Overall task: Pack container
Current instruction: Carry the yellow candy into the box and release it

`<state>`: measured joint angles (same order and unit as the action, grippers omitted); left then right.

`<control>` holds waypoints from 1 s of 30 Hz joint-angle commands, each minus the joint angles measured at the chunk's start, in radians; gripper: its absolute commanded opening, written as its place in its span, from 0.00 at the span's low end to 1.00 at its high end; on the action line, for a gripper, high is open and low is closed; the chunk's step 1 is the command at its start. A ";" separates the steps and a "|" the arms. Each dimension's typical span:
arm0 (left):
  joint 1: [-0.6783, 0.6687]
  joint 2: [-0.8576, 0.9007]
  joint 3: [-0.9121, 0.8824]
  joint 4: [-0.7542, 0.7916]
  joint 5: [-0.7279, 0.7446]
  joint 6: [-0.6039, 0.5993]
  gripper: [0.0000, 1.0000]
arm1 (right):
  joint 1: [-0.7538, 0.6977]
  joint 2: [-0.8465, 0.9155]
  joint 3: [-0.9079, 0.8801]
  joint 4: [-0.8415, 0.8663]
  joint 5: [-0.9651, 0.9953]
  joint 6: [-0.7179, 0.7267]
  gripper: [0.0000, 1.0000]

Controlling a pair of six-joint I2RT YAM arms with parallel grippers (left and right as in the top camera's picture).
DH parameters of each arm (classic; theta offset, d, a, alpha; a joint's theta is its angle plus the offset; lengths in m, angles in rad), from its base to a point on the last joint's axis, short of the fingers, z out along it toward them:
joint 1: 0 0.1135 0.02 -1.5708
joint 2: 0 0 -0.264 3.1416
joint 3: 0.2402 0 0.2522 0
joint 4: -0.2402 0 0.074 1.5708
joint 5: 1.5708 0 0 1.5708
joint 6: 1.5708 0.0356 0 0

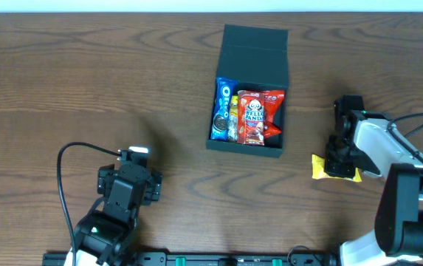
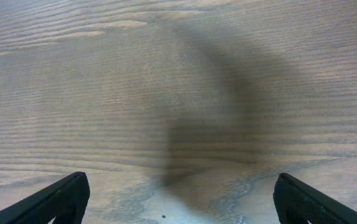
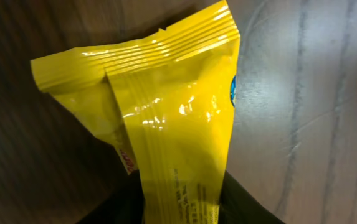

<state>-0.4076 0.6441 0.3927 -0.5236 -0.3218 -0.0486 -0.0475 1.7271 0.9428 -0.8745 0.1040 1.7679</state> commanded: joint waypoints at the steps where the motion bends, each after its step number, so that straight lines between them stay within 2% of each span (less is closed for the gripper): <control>1: 0.003 -0.003 0.001 0.000 -0.019 -0.003 0.95 | -0.012 0.010 0.013 -0.012 0.011 0.003 0.29; 4: 0.003 -0.003 0.001 0.000 -0.018 -0.003 0.95 | -0.012 0.010 0.013 -0.028 0.011 0.003 0.28; 9: 0.003 -0.003 0.001 0.000 -0.019 -0.003 0.95 | -0.012 0.010 0.013 -0.047 0.011 0.003 0.16; 15: 0.003 -0.003 0.001 0.000 -0.019 -0.003 0.95 | -0.012 0.010 0.013 -0.046 0.011 0.003 0.16; 20: 0.003 -0.003 0.001 0.000 -0.019 -0.003 0.95 | -0.012 0.010 0.013 -0.046 0.011 0.003 0.11; 27: 0.003 -0.003 0.001 0.000 -0.019 -0.003 0.95 | -0.012 0.010 0.013 -0.046 0.011 0.003 0.11; 30: 0.003 -0.003 0.001 0.000 -0.019 -0.003 0.96 | -0.012 0.010 0.013 -0.046 0.011 -0.004 0.06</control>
<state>-0.4076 0.6441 0.3927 -0.5236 -0.3218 -0.0490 -0.0475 1.7267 0.9558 -0.9199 0.1089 1.7664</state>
